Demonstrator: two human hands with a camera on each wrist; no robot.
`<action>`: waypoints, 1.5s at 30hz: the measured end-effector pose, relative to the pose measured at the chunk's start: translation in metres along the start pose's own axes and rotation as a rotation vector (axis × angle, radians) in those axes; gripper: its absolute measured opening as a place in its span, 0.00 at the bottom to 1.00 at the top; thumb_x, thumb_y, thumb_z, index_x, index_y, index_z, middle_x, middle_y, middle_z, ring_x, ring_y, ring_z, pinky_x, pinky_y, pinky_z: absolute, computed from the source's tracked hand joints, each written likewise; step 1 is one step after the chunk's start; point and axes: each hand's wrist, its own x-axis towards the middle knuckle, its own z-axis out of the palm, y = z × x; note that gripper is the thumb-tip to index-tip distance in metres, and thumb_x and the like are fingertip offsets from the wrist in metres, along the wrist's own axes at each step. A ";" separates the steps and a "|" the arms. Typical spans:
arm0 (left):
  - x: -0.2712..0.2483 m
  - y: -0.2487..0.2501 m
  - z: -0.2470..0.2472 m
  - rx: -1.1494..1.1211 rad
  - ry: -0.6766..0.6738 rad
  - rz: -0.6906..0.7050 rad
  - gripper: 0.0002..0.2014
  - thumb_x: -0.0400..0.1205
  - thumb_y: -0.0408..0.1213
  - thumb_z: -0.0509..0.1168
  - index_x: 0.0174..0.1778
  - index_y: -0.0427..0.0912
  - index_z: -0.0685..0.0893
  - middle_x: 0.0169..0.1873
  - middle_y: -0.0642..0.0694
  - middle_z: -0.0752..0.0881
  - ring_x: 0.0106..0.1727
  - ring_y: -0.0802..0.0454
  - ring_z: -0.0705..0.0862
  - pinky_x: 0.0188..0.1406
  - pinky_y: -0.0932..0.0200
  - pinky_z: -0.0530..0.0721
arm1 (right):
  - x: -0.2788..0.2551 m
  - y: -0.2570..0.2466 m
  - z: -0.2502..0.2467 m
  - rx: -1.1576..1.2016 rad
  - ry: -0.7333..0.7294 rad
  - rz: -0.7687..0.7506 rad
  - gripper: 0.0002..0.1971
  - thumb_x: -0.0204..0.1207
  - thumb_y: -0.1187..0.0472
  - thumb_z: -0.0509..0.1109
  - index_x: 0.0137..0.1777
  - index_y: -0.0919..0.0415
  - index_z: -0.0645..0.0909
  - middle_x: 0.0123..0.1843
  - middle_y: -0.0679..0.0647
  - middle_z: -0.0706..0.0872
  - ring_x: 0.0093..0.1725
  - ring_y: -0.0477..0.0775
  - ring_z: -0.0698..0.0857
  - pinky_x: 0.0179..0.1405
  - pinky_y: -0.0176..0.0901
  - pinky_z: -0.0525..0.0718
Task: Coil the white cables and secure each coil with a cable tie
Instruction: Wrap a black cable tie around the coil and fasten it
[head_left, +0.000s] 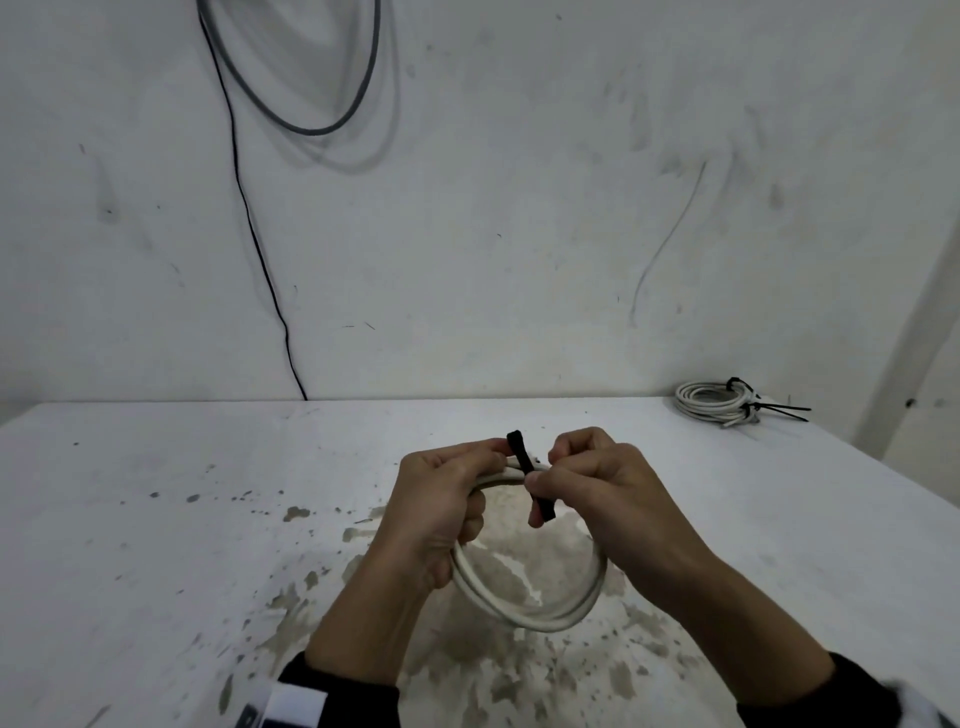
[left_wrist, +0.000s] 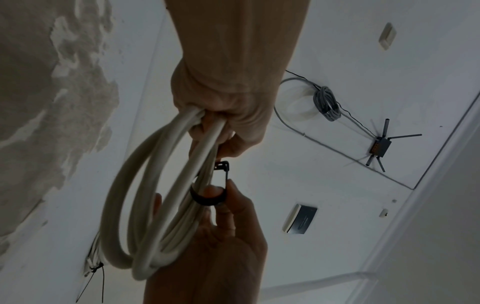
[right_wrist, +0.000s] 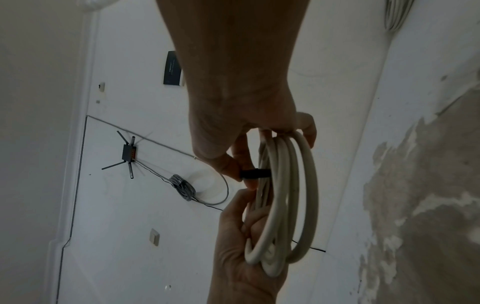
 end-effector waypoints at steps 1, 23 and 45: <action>0.000 0.000 0.000 0.003 0.002 0.003 0.12 0.78 0.23 0.62 0.37 0.36 0.90 0.24 0.41 0.78 0.12 0.60 0.58 0.11 0.72 0.57 | 0.001 0.000 0.000 0.002 0.008 0.001 0.12 0.69 0.62 0.72 0.25 0.63 0.88 0.45 0.51 0.74 0.47 0.44 0.77 0.49 0.38 0.71; -0.006 -0.003 0.007 0.177 0.047 0.282 0.17 0.78 0.25 0.64 0.35 0.51 0.92 0.08 0.54 0.69 0.14 0.56 0.56 0.16 0.69 0.57 | 0.006 -0.002 0.003 0.199 0.134 0.037 0.20 0.68 0.67 0.66 0.13 0.60 0.76 0.31 0.56 0.79 0.38 0.53 0.79 0.49 0.45 0.75; -0.009 -0.005 0.008 0.330 0.031 0.494 0.12 0.78 0.27 0.66 0.47 0.46 0.91 0.08 0.57 0.74 0.12 0.61 0.61 0.16 0.68 0.63 | 0.006 -0.001 0.005 0.241 0.196 -0.040 0.20 0.68 0.70 0.63 0.15 0.66 0.69 0.25 0.54 0.72 0.36 0.49 0.75 0.40 0.42 0.72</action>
